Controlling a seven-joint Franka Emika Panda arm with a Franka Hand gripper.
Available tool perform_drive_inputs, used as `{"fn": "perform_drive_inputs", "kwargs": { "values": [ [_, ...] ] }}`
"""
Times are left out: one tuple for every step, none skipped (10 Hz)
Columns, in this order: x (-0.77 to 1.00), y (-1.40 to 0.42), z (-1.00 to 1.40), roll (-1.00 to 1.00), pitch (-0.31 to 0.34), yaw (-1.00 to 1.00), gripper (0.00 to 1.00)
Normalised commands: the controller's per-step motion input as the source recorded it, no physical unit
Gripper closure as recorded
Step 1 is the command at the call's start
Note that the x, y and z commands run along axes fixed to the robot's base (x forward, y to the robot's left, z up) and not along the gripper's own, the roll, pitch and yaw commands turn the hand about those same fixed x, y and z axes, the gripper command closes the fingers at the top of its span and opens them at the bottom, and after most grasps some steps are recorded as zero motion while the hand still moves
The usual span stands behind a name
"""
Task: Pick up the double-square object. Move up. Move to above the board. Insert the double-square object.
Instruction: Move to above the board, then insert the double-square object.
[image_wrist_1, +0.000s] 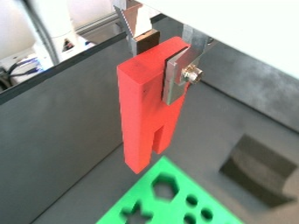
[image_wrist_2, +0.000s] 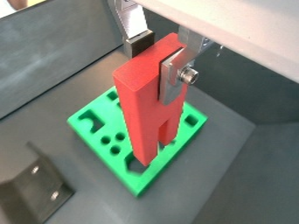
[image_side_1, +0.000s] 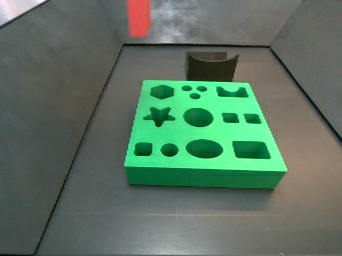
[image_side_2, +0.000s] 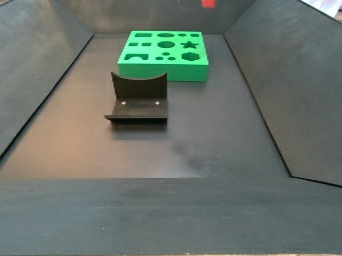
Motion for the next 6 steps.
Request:
{"fn": "perform_drive_inputs", "kwargs": {
  "values": [
    [0.37,-1.00,0.12,-0.01,0.124,0.01,1.00],
    [0.37,-0.95,0.12,0.01,0.134,0.01,1.00],
    [0.29,-0.65,0.10,0.02,0.143,0.01,1.00],
    [0.21,-0.38,0.06,0.02,0.128,0.01,1.00],
    [0.13,-0.23,0.04,0.03,0.097,0.01,1.00],
    [0.02,0.00,0.00,0.00,0.000,0.00,1.00]
  ]
}}
